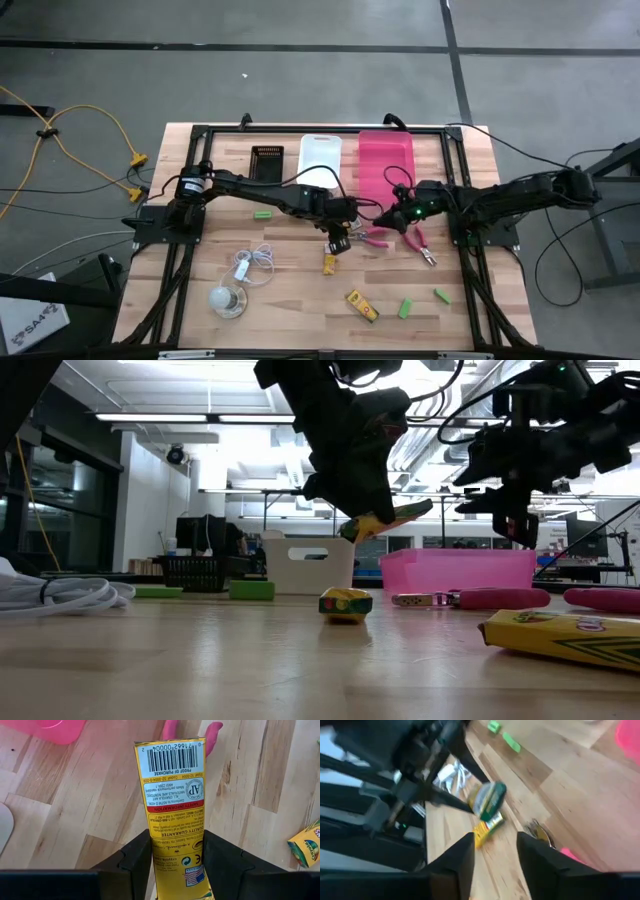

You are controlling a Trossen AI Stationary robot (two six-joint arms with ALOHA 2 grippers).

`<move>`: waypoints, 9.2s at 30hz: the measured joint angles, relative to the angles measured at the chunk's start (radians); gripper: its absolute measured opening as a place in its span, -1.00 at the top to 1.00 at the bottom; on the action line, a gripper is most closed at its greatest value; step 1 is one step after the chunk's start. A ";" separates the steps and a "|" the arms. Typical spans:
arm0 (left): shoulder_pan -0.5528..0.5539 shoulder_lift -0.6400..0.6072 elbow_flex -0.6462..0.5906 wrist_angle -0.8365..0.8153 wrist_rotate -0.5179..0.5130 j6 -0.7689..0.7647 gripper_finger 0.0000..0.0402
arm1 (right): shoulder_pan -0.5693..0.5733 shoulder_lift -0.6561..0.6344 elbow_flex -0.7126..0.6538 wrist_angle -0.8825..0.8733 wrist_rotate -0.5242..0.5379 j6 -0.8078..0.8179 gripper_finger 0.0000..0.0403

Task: Pick & Place School Supplies
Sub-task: Put the left crayon box into the pink bin

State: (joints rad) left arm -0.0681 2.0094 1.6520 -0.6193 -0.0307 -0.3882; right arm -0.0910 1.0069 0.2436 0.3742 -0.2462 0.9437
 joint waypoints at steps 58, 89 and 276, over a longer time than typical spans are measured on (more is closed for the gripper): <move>0.000 0.000 0.000 0.250 -0.079 0.058 0.23 | -0.009 -0.001 0.001 0.132 0.026 0.152 0.01; -0.001 0.000 0.000 0.241 -0.076 0.051 0.23 | -0.009 0.051 0.000 0.162 -0.017 0.163 0.64; -0.099 -0.080 0.000 0.220 -0.168 0.238 -0.15 | -0.926 0.050 0.001 -0.231 -0.432 -0.438 0.55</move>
State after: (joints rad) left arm -0.1669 1.9289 1.6520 -0.3992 -0.1989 -0.1501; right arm -1.0172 1.0569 0.2443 0.1432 -0.6785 0.5055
